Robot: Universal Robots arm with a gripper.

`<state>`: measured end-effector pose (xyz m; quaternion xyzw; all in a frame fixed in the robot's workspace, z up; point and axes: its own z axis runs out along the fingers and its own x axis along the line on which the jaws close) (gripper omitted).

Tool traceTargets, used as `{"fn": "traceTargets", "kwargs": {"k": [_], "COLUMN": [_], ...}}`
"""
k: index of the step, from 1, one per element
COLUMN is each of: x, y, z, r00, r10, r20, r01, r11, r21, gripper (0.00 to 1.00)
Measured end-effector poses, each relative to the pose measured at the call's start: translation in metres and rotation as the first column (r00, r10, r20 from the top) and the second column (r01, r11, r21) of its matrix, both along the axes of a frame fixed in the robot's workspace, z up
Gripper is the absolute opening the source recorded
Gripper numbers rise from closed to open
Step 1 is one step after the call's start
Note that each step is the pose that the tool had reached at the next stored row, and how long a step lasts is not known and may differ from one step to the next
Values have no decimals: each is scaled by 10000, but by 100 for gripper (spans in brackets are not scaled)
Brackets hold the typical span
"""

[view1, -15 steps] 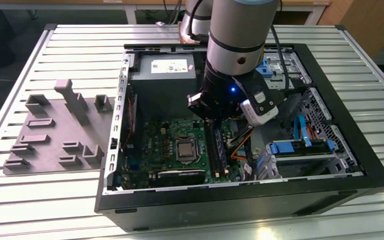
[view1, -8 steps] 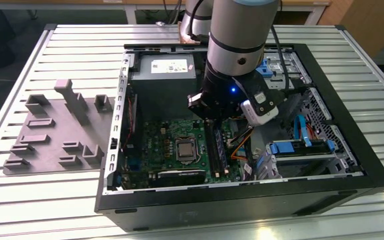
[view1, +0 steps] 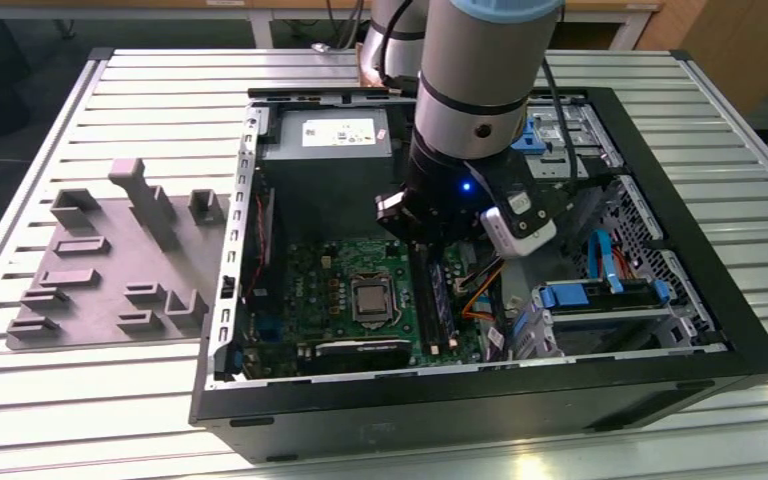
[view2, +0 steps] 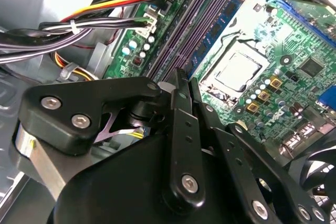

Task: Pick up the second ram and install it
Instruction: 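Insert the second ram into the second slot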

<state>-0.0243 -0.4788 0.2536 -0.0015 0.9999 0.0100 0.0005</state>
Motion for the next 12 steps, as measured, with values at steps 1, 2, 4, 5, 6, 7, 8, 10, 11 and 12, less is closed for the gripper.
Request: {"fn": "traceTargets", "kwargs": {"k": [1,2,4,5,6,7,8,10,11,12], "x": [0,0,0,0,0,0,0,0,0,0], "y": [-5,-10,-25,-33,-41,-47,-50,-52,-52,-52], "z": [-8,-16,-26,-33,-40,-49,-60,-84,-96,-109], "r00": [10000,10000,9999,9999,9999,9999,9999,9998,9997,9997], "r10": [-22,-50,-103,-122,-137,-152,-169,-216,-238,-254], "r20": [1,1,0,0,0,1,1,1,1,0], "r01": [22,50,103,122,137,152,169,216,238,254], "r11": [10000,10000,9999,9999,9999,9999,9999,9998,9997,9997], "r21": [2,3,1,2,1,3,4,2,2,2], "gripper": [14,14,14,14,14,14,14,14,14,14]}}
